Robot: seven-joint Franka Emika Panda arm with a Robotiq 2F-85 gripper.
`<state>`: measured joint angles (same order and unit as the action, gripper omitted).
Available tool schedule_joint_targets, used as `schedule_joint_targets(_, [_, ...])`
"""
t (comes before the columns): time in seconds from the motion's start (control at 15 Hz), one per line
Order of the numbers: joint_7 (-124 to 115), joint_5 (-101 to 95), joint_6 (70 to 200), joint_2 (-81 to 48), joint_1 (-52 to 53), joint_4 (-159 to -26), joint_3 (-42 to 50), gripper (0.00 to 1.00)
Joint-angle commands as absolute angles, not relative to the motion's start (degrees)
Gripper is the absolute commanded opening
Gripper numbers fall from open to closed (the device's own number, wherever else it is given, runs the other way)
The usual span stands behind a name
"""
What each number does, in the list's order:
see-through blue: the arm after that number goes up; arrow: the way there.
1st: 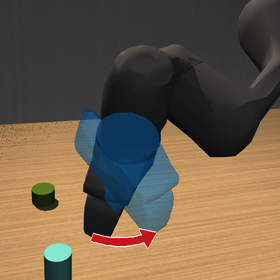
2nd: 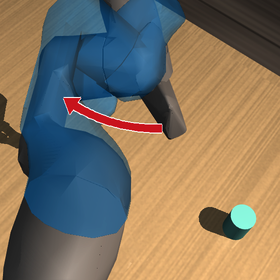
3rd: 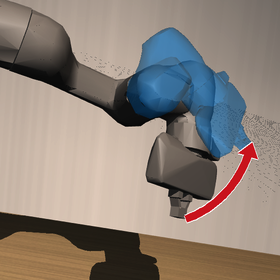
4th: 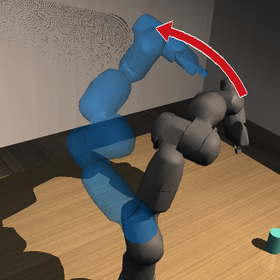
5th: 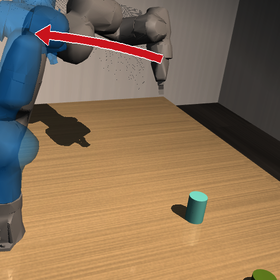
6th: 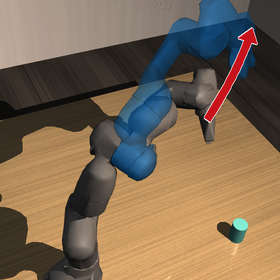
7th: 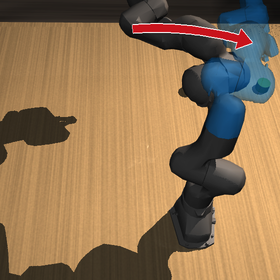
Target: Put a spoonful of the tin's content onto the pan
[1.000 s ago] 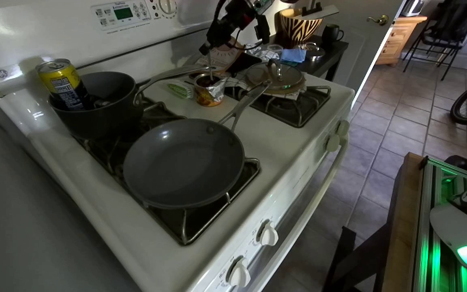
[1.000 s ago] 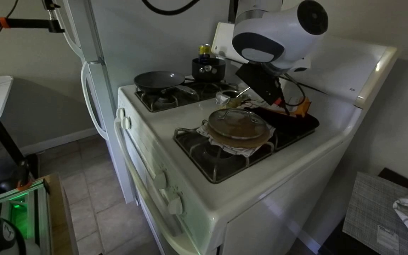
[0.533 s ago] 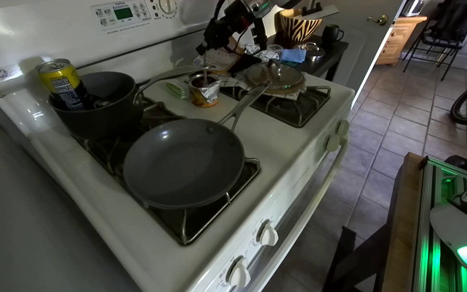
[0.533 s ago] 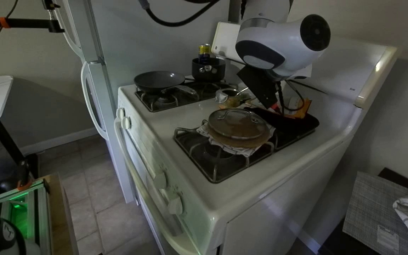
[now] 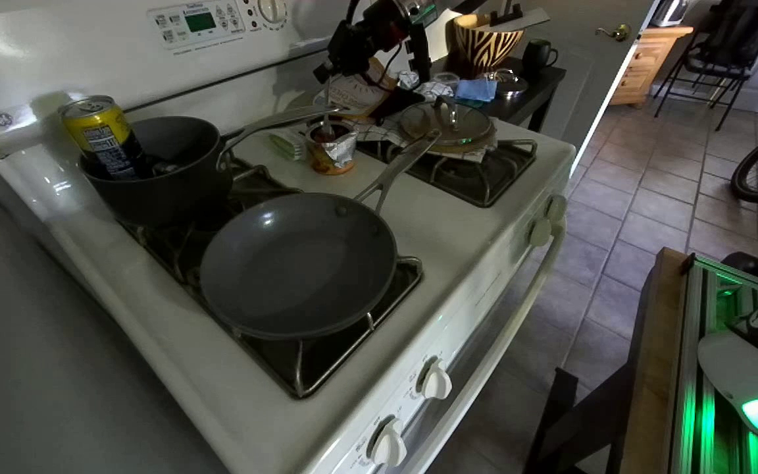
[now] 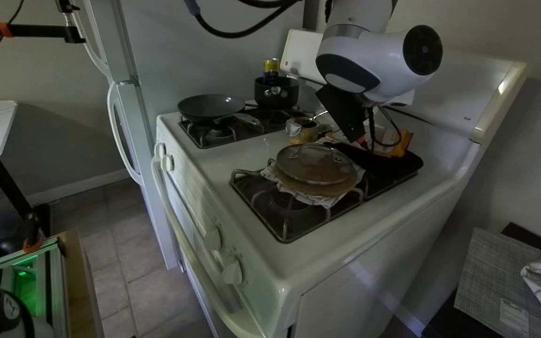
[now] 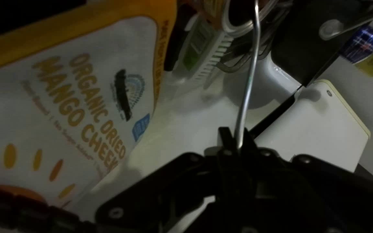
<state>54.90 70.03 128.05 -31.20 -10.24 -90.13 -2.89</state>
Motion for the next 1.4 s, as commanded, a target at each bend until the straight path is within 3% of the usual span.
schedule_joint_targets(0.0, [53.67, 71.68, 125.55, -32.36, -10.43, -89.07, -2.46, 0.02])
schedule_joint_targets(1.33, [55.53, 72.46, 112.49, -33.42, -13.99, -87.04, -0.3, 0.02])
